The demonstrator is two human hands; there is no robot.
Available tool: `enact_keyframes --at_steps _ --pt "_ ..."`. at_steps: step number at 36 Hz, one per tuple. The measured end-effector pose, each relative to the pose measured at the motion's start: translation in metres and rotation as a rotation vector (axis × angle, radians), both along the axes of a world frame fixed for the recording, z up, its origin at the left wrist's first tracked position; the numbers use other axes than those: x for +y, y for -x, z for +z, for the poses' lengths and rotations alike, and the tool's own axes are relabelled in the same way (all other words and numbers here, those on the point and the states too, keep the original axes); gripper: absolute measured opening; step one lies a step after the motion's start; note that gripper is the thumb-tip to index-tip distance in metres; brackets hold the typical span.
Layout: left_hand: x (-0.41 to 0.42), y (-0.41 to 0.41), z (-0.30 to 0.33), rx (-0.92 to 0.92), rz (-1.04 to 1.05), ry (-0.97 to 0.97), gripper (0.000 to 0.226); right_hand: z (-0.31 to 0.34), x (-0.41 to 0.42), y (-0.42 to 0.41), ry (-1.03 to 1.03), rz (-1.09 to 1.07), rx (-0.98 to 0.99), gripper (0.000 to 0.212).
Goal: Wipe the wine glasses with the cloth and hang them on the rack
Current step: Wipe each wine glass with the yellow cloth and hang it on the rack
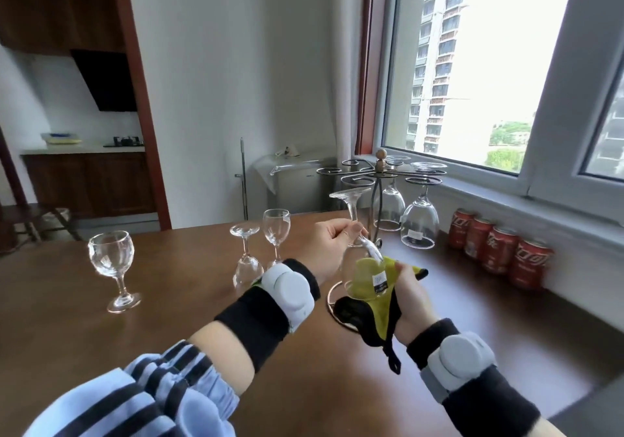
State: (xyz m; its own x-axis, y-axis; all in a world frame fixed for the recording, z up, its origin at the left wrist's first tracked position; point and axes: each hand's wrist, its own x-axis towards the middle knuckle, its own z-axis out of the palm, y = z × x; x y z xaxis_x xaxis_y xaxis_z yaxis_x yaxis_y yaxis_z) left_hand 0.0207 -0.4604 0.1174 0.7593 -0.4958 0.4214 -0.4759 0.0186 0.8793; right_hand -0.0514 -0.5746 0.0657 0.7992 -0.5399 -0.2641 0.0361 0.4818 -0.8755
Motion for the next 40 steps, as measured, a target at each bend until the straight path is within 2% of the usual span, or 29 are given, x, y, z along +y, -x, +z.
enact_keyframes --at_steps 16,23,26,30,33,40 --pt "-0.046 0.005 0.012 -0.075 -0.089 0.055 0.019 0.021 -0.035 0.008 0.125 -0.059 -0.048 0.034" --pt "-0.062 -0.004 0.021 -0.019 -0.065 0.123 0.017 0.049 -0.052 0.007 0.323 -0.21 -0.056 0.023" --pt "-0.065 -0.007 0.023 -0.016 -0.054 0.152 0.018 0.057 -0.061 0.008 0.458 -0.241 -0.077 0.026" --pt "-0.068 -0.013 0.025 -0.012 -0.016 0.128 0.016 0.063 -0.076 0.011 0.605 -0.304 -0.106 0.019" --pt "-0.07 -0.016 0.026 -0.01 -0.016 0.086 0.016 0.069 -0.081 0.016 0.669 -0.309 -0.143 0.022" --pt "-0.08 -0.018 0.028 -0.007 -0.016 -0.008 0.015 0.081 -0.081 0.021 0.614 -0.187 -0.295 0.036"
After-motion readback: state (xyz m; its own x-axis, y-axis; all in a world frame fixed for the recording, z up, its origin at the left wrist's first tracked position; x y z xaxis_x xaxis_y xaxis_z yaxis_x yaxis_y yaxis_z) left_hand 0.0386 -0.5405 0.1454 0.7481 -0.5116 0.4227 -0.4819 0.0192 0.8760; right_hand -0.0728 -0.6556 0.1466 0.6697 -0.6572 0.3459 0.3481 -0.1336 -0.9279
